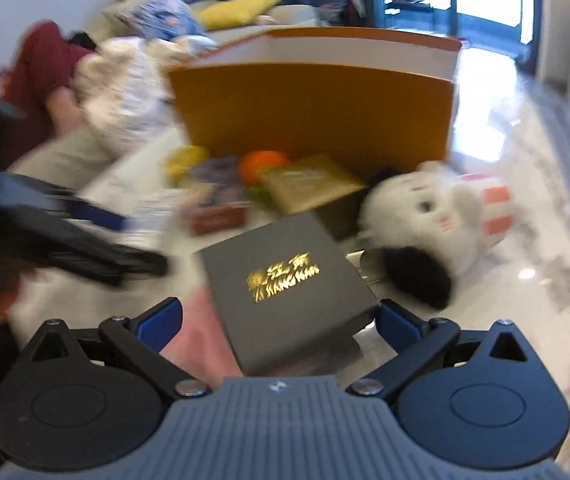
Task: Organize objects
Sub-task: 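Grasp the dark gray gift box with the right tool while the left tool hovers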
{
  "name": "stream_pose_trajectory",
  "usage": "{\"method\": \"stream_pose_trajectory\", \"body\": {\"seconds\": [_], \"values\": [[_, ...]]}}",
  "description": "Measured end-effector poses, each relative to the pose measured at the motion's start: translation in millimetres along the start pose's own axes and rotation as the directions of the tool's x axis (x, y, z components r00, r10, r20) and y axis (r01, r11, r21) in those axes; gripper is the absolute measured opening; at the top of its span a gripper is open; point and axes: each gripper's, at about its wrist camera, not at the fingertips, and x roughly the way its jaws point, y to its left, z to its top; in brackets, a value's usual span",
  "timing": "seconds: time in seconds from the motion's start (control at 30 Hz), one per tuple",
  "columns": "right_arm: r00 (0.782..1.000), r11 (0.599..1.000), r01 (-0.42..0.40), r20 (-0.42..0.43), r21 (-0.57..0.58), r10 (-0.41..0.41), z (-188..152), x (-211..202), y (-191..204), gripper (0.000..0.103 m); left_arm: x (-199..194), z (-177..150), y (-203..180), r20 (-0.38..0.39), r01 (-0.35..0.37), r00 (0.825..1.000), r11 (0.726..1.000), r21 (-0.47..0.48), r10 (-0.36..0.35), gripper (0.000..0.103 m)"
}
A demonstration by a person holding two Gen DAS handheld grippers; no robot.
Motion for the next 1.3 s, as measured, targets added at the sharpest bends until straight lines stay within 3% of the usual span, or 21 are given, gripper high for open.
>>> {"method": "stream_pose_trajectory", "body": {"seconds": [0.07, 0.17, 0.23, 0.37, 0.67, 0.93, 1.03, 1.3], "values": [[1.000, 0.998, 0.001, 0.000, -0.056, -0.001, -6, -6, 16, 0.102, 0, 1, 0, 0.001, -0.001, 1.000, 1.000, -0.001, 0.001, 0.094], [0.989, 0.972, 0.147, 0.018, -0.184, -0.147, -11, -1, 30, 0.102, 0, 1, 0, 0.005, -0.001, 1.000, 1.000, 0.001, 0.001, 0.094], [0.981, 0.959, 0.192, 0.040, -0.208, -0.188, -10, 2, 32, 0.102, -1, 0, 0, 0.010, 0.000, 1.000, 1.000, 0.002, 0.000, 0.094], [0.997, 0.992, 0.063, 0.043, -0.106, -0.059, -5, 7, 31, 0.102, 0, -1, 0, 0.008, 0.001, 1.000, 1.000, 0.002, -0.001, 0.095], [0.963, 0.945, 0.268, 0.064, -0.186, -0.260, -2, 45, 50, 0.102, -4, -6, -1, 0.025, 0.001, 1.000, 1.000, 0.002, -0.001, 0.097], [0.965, 0.967, 0.255, 0.053, 0.000, -0.255, 2, 48, 12, 0.098, -6, -14, -3, 0.057, -0.008, 0.998, 1.000, -0.009, 0.008, 0.100], [0.979, 0.975, 0.190, 0.050, 0.119, -0.197, -3, 50, -7, 0.100, -4, -14, -2, 0.065, -0.010, 0.998, 1.000, -0.012, 0.010, 0.101], [0.968, 0.973, 0.231, 0.098, 0.001, -0.230, -7, 53, 11, 0.098, -5, -15, -1, 0.071, -0.010, 0.997, 1.000, -0.015, 0.011, 0.101]]}}
